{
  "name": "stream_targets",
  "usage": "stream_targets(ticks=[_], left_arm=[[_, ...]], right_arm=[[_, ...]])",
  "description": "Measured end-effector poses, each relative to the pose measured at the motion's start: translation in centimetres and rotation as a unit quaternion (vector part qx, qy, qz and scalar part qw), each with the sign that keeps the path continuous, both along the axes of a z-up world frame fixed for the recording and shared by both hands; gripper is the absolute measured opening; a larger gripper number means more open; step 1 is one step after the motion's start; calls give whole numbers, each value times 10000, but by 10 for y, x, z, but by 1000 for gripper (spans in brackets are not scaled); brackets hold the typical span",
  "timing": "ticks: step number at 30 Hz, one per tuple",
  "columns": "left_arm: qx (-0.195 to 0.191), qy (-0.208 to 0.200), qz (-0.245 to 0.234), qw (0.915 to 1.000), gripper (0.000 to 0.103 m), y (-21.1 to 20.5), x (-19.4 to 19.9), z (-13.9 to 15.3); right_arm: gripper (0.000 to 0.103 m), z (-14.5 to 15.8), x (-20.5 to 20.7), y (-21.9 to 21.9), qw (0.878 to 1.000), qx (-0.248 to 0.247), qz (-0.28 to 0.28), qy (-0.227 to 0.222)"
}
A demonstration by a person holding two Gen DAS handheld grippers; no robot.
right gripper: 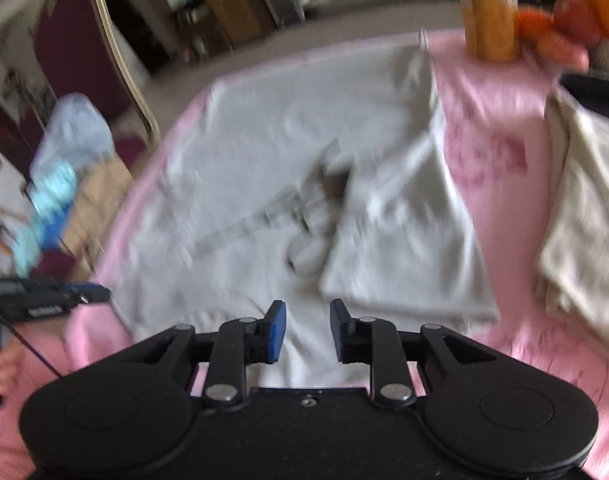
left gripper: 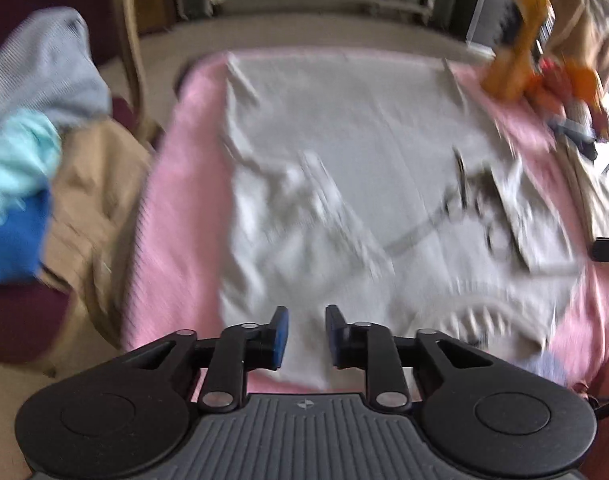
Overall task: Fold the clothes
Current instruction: 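Move both grippers to the t-shirt hem at the towel edge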
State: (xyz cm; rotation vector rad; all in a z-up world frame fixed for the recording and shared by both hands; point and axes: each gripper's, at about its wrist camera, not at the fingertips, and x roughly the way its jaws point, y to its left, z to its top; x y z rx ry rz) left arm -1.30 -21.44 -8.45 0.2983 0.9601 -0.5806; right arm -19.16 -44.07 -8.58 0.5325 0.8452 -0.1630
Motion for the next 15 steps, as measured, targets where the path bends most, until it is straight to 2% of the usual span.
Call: stream_targets(ticks=[3,4,5,9,13,15], left_arm=[[-37,-297,239,9993,28,-5,22,29],[-51,-351,300,9989,33,-7,30,37],[-47,-382,368,9986,36,-10,40,44],[123,-720,641,9953,37,-27,84,57],[-38,-684,767,9947,34,-46,139,54],[-136,-588,886,9942,20,-57,171,49]], right_arm=[[36,41,11,-7,9983,-257,-242,-466],[39,54,16,-11,9969,-352,-362,-607],[41,63,22,-16,9954,-433,-480,-707],[43,89,52,-36,9883,-824,-923,-893],[42,92,92,-61,9858,-967,-1062,-872],[39,88,115,-74,9846,-1052,-1077,-890]])
